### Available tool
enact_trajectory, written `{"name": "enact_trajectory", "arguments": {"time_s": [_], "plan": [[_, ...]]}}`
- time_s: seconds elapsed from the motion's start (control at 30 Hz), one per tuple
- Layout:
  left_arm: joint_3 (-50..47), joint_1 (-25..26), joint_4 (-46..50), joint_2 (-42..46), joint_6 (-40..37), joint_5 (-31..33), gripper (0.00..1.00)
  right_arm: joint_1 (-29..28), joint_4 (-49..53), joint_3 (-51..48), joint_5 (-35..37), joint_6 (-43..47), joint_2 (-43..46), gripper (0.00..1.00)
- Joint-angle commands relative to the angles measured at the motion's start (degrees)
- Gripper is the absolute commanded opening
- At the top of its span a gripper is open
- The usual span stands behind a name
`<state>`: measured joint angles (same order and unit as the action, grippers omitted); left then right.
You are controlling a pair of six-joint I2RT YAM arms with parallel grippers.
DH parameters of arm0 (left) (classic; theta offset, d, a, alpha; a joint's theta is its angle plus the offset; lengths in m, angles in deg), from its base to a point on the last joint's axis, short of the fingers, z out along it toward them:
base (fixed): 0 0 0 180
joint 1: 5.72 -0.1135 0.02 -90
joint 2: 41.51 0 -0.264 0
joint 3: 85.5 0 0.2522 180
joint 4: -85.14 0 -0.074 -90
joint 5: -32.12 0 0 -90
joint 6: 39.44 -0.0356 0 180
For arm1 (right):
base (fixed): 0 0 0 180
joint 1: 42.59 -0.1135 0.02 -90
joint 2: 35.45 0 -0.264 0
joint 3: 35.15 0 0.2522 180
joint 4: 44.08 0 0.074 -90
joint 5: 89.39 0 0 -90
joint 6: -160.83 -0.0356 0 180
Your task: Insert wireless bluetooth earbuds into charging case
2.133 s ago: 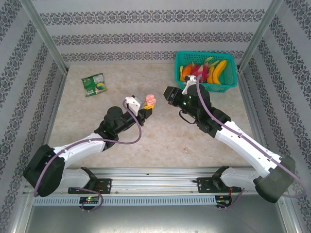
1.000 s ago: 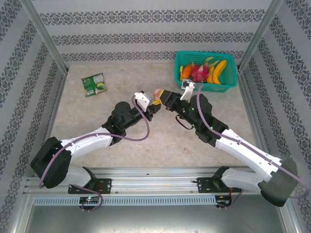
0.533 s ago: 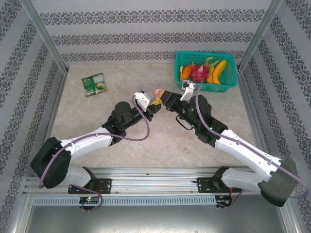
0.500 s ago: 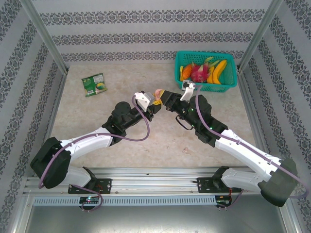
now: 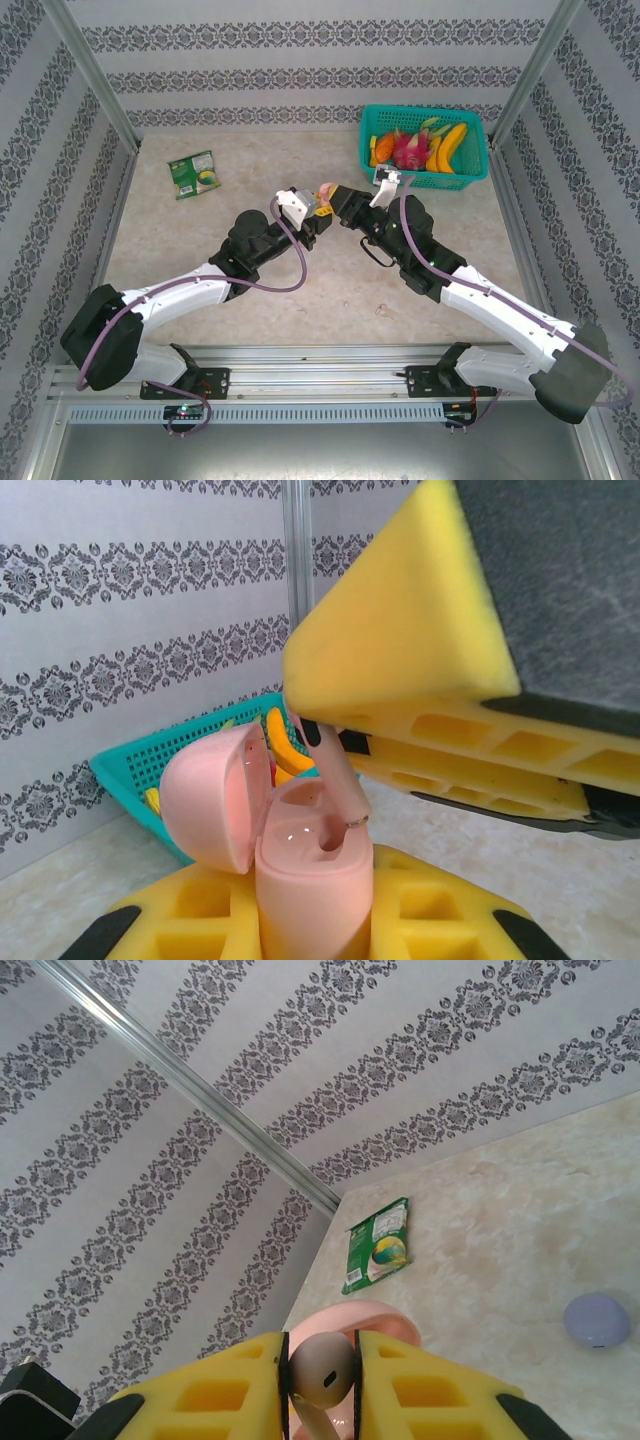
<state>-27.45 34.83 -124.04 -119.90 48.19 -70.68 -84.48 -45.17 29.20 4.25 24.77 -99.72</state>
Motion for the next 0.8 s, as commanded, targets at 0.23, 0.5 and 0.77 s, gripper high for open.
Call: {"name": "enact_trajectory", "arguments": {"time_s": [0.23, 0.5, 0.77], "plan": [[2.73, 1.1, -3.74, 1.76, 0.9, 0.86, 0.0, -0.82, -1.31, -2.82, 0.14, 0.8, 0.78, 0.22], [2.82, 1.1, -3.99, 1.61, 0.87, 1.56, 0.0, -1.51, -1.75, -4.28, -0.28, 1.13, 1.84, 0.21], [3.03, 1.1, -3.72, 1.09, 1.31, 2.25, 0.0, -2.24, -0.97, -5.32, -0.79, 1.28, 2.33, 0.21]]}}
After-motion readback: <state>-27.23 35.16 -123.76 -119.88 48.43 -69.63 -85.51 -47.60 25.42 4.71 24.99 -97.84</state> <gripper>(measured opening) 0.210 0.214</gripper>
